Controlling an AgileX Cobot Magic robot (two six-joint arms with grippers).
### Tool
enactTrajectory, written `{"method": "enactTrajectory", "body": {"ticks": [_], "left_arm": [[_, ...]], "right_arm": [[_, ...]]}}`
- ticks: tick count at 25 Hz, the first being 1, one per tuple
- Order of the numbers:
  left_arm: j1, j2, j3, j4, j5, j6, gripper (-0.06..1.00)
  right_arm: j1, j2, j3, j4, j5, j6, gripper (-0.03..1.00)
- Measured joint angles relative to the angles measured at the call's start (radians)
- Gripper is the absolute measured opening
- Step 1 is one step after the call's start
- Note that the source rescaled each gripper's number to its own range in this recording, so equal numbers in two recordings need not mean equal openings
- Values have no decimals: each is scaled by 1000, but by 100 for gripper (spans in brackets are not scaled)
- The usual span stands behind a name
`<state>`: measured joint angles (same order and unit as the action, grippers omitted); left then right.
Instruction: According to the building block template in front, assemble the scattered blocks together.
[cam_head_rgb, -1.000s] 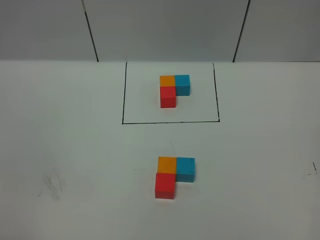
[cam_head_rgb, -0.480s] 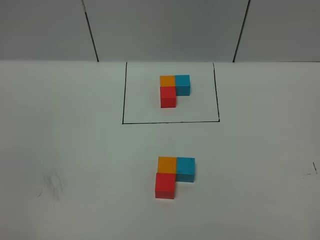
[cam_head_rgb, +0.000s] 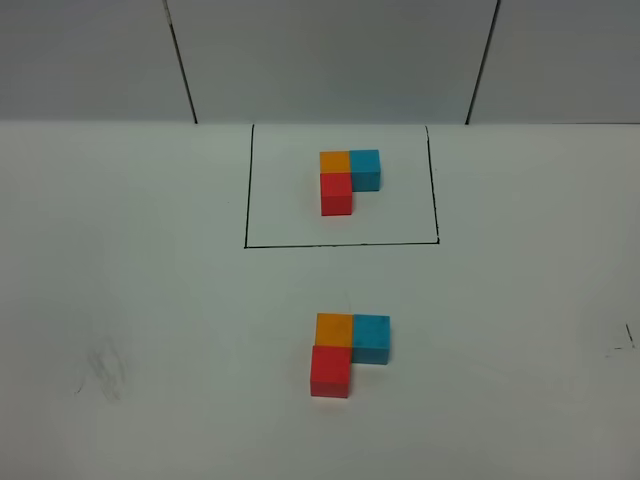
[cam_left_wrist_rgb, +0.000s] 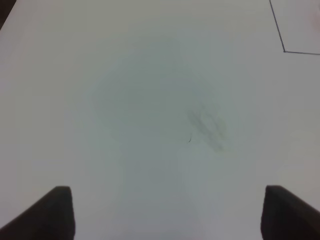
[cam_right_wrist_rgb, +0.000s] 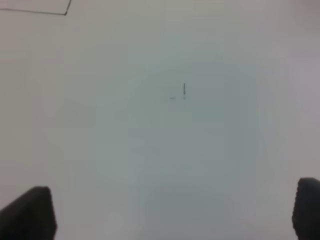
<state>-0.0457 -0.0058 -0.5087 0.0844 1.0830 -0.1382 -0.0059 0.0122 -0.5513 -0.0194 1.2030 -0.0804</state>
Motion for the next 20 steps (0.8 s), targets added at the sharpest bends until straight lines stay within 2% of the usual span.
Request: {"method": "enactTrajectory", "body": {"ticks": [7, 13, 20], "left_arm": [[0, 0, 0, 0, 0, 0, 66], [0, 0, 0, 0, 0, 0, 66], [0, 0, 0, 0, 0, 0, 66]], "right_arm": [[86, 0, 7, 6, -32, 1, 87], [174, 0, 7, -45, -32, 72, 69], [178, 0, 11, -93, -54, 133, 46]]}}
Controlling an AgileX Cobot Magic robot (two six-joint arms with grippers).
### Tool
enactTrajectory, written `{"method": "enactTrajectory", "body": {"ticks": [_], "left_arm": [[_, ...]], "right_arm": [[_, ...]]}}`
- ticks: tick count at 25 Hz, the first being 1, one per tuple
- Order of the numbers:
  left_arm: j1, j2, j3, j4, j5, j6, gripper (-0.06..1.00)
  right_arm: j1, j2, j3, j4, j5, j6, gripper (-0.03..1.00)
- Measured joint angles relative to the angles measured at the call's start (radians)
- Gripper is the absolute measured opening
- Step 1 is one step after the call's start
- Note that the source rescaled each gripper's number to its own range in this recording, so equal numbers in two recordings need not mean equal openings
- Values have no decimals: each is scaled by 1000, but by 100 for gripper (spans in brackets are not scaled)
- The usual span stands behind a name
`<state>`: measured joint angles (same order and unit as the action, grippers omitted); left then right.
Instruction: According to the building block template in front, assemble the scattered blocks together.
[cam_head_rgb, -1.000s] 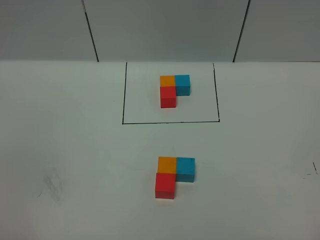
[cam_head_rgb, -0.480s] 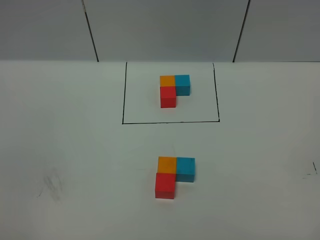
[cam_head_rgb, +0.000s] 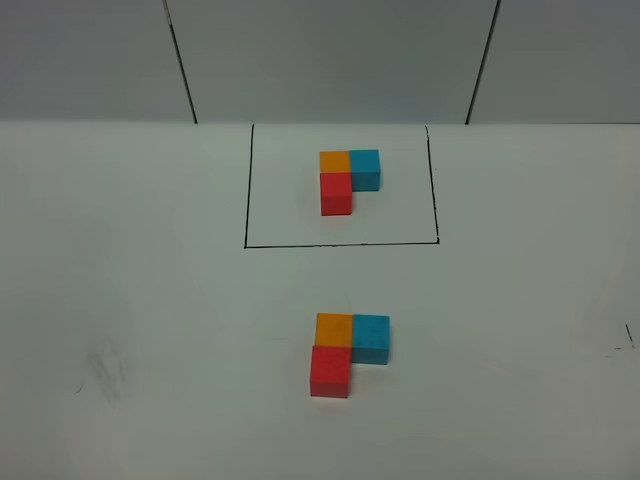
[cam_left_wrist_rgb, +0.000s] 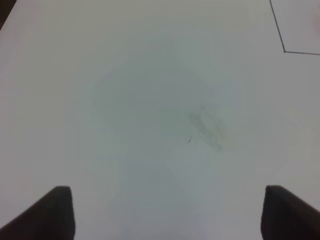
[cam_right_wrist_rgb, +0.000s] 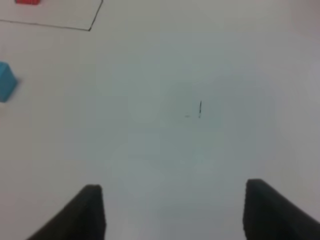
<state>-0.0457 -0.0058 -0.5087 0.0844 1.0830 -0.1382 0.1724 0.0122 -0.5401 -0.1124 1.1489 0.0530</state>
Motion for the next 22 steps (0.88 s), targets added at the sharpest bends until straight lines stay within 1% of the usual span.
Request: {"method": "enactTrajectory", "body": {"ticks": [2, 3, 10, 14, 18, 22], "left_arm": [[0, 0, 0, 0, 0, 0, 66], [0, 0, 0, 0, 0, 0, 66], [0, 0, 0, 0, 0, 0, 66], [0, 0, 0, 0, 0, 0, 66], [0, 0, 0, 0, 0, 0, 66], [0, 0, 0, 0, 0, 0, 66]], "right_arm": [[0, 0, 21, -8, -51, 18, 41], [0, 0, 29, -9, -60, 24, 38], [0, 0, 36, -10, -73, 33, 16], [0, 0, 36, -11, -75, 33, 6], [-3, 0, 36, -13, -75, 33, 1], [-3, 0, 36, -13, -75, 33, 0]]}}
